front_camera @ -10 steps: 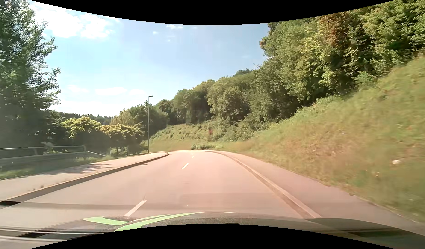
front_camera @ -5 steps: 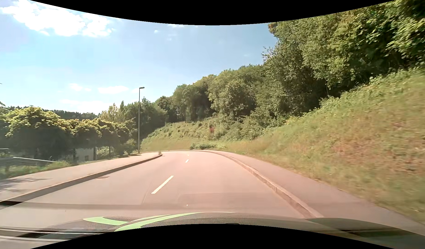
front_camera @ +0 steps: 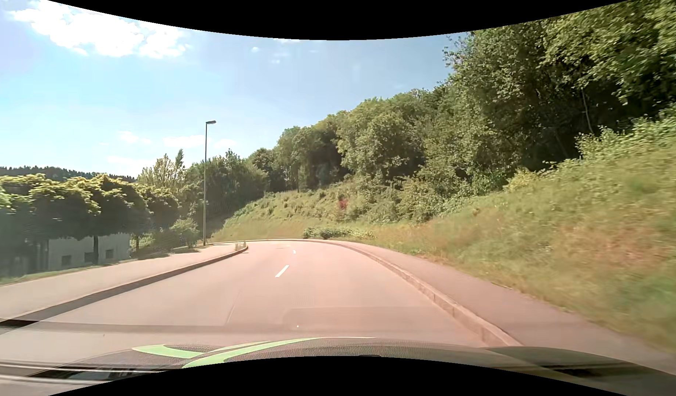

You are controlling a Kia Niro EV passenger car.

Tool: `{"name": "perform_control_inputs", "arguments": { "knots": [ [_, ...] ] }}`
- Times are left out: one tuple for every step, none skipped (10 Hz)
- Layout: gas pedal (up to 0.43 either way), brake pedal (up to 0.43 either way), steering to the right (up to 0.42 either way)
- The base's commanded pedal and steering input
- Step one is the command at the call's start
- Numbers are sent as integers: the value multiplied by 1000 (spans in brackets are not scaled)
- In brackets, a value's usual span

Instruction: Follow the waypoints while adhering to traffic rules and regulations

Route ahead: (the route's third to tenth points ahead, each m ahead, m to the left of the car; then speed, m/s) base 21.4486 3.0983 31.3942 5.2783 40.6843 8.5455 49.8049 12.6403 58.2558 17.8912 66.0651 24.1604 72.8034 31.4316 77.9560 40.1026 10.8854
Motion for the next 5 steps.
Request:
{"name": "perform_control_inputs", "arguments": {
  "knots": [
    [0,0,-16],
    [0,0,-19],
    [0,0,-24],
    [0,0,-25],
    [0,0,-25]
  ]
}}
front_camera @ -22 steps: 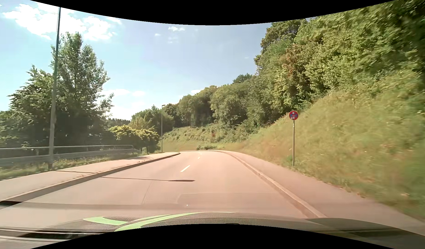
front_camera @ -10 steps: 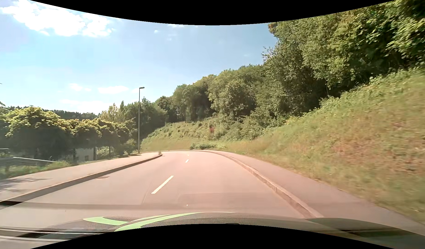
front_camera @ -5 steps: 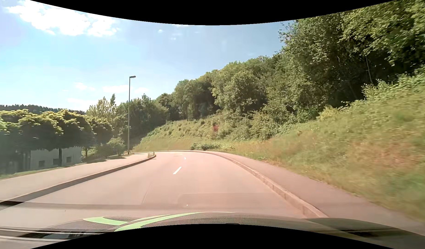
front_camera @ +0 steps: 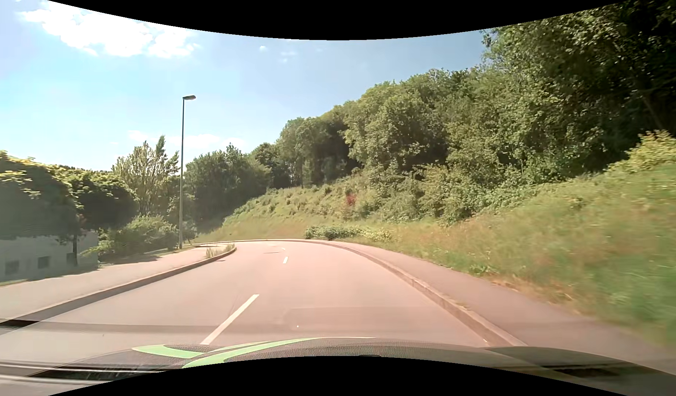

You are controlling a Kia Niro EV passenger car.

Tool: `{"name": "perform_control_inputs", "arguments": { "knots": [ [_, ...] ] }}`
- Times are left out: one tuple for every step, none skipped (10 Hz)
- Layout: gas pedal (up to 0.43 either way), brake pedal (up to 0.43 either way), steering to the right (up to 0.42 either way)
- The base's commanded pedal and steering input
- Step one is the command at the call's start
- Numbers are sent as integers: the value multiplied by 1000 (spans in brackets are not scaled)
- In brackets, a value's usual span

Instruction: Follow the waypoints while adhering to traffic rules and regulations

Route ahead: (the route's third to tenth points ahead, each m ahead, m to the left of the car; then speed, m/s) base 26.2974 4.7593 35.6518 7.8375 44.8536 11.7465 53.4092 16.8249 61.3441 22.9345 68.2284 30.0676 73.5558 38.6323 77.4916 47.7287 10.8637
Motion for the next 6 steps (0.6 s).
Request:
{"name": "perform_control_inputs", "arguments": {
  "knots": [
    [0,6,-26],
    [0,24,-27],
    [0,49,-32],
    [0,79,-41],
    [0,85,-46],
    [0,91,-50]
  ]
}}
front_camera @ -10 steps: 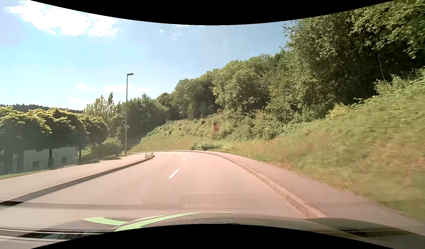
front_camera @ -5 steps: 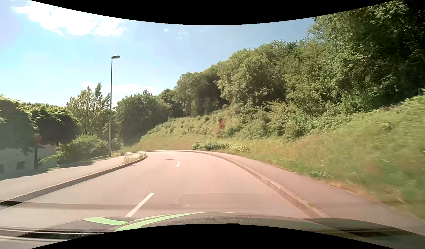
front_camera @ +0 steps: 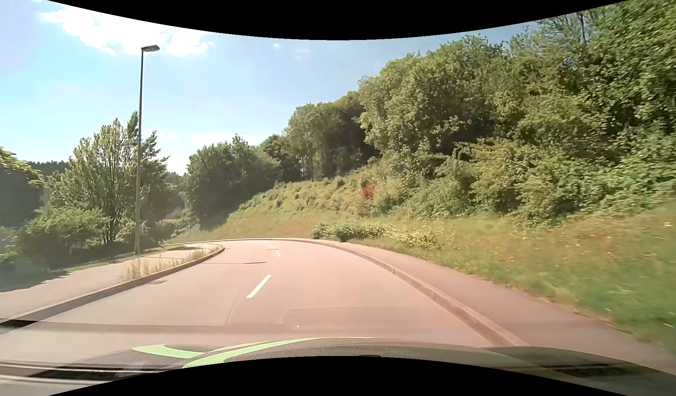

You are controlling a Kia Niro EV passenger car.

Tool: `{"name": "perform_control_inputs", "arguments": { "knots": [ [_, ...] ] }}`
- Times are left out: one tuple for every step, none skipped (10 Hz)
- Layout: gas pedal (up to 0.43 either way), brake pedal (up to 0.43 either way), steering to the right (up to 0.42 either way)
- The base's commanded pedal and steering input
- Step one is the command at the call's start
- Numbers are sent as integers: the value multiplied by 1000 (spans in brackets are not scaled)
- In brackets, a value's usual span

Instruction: Follow the waypoints while adhering to traffic rules and regulations

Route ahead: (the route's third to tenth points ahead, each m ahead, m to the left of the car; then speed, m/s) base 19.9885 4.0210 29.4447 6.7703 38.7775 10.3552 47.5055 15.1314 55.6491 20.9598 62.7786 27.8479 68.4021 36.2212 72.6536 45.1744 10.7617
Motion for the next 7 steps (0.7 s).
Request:
{"name": "perform_control_inputs", "arguments": {
  "knots": [
    [0,98,-50],
    [0,98,-50],
    [0,98,-50],
    [0,98,-50],
    [0,98,-50],
    [0,98,-52],
    [0,98,-53]
  ]
}}
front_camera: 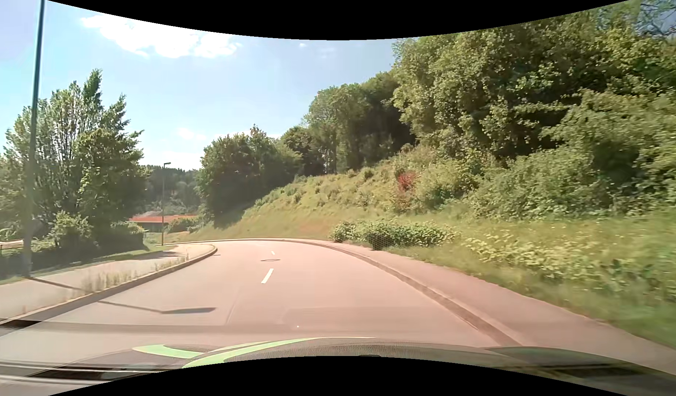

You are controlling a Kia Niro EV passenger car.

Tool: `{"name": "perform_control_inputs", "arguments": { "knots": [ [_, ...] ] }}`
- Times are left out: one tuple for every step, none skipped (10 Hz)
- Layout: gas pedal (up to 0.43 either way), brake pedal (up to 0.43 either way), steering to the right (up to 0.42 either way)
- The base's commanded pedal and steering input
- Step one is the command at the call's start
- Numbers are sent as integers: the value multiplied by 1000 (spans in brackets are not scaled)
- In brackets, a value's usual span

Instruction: Follow the waypoints while adhering to traffic rules and regulations

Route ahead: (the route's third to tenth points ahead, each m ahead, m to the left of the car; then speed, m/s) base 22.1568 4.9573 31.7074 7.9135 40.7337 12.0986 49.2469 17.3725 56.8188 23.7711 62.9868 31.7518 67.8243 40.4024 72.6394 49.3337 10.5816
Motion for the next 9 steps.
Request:
{"name": "perform_control_inputs", "arguments": {
  "knots": [
    [0,98,-55],
    [0,98,-55],
    [0,98,-55],
    [0,98,-55],
    [0,98,-56],
    [0,98,-55],
    [0,98,-56],
    [0,98,-56],
    [0,98,-57]
  ]
}}
